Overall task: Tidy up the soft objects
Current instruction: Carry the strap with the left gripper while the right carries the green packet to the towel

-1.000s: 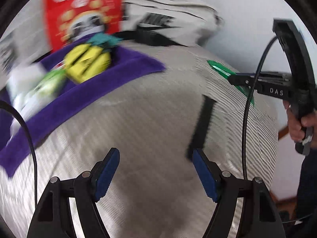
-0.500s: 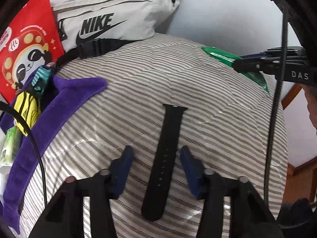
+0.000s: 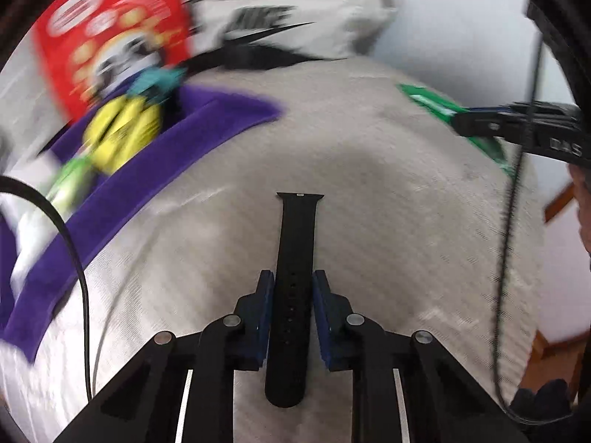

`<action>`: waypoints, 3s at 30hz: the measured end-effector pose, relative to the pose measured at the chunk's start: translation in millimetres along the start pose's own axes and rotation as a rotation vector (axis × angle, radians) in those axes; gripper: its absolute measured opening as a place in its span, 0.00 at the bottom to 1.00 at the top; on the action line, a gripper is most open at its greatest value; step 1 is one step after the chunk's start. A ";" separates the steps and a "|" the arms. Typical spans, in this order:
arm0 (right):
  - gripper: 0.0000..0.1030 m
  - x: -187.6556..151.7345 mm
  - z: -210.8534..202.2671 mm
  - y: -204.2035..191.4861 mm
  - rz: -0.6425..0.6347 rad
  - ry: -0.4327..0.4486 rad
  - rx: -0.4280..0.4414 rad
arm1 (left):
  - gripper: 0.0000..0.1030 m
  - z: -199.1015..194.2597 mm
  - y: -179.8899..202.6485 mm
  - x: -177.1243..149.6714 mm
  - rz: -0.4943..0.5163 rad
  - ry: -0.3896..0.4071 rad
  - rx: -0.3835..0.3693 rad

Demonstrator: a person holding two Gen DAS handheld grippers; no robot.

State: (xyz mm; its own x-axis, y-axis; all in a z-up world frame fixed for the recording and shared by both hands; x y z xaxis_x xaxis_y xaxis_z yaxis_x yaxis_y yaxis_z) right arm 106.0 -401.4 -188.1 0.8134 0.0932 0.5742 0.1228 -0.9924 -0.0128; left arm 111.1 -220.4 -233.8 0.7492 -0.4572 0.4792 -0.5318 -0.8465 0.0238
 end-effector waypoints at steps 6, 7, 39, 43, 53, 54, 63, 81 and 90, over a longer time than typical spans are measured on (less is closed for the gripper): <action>0.15 8.9 13.6 -58.6 -0.100 -0.007 0.081 | 0.20 -27.9 -71.4 -42.8 -0.175 -0.004 0.114; 0.15 9.2 15.8 -65.9 -0.113 -0.009 0.092 | 0.20 -31.9 -82.4 -49.9 -0.200 -0.007 0.140; 0.15 29.0 49.9 -137.6 -0.216 -0.077 0.174 | 0.19 -73.2 -162.5 -96.8 -0.533 0.087 0.211; 0.15 41.6 46.7 -142.1 -0.219 -0.061 0.188 | 0.19 -85.8 -164.9 -85.5 -0.522 0.103 0.230; 0.15 88.3 42.0 -153.7 -0.236 -0.015 0.223 | 0.19 -115.7 -188.0 -44.7 -0.519 0.165 0.202; 0.15 94.4 41.2 -155.3 -0.239 -0.007 0.228 | 0.19 -116.8 -189.9 -40.5 -0.514 0.168 0.201; 0.15 141.9 51.1 -169.5 -0.248 0.022 0.241 | 0.19 -103.2 -226.3 -7.5 -0.538 0.175 0.186; 0.15 203.6 102.1 -183.6 -0.265 0.013 0.237 | 0.19 -71.0 -278.1 20.7 -0.590 0.165 0.193; 0.15 229.1 119.1 -193.7 -0.274 0.015 0.232 | 0.19 -54.6 -293.5 26.1 -0.632 0.161 0.187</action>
State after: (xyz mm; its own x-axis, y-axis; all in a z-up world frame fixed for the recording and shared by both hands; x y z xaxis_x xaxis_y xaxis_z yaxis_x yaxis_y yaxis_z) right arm 336.3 -178.2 -151.6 0.7240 0.3505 0.5942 0.4626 -0.8856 -0.0411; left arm 265.2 31.0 -180.4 0.8181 0.1748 0.5479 0.0771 -0.9774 0.1968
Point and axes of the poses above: each gripper's, at about its wrist camera, not at the fingertips, and z roughly the way its jaws point, y to its right, x to its top, the point moved 7 cm from there along z, roughly the way its jaws point, and after that the axes turned 5 degrees about -z, right-handed, at the moved point
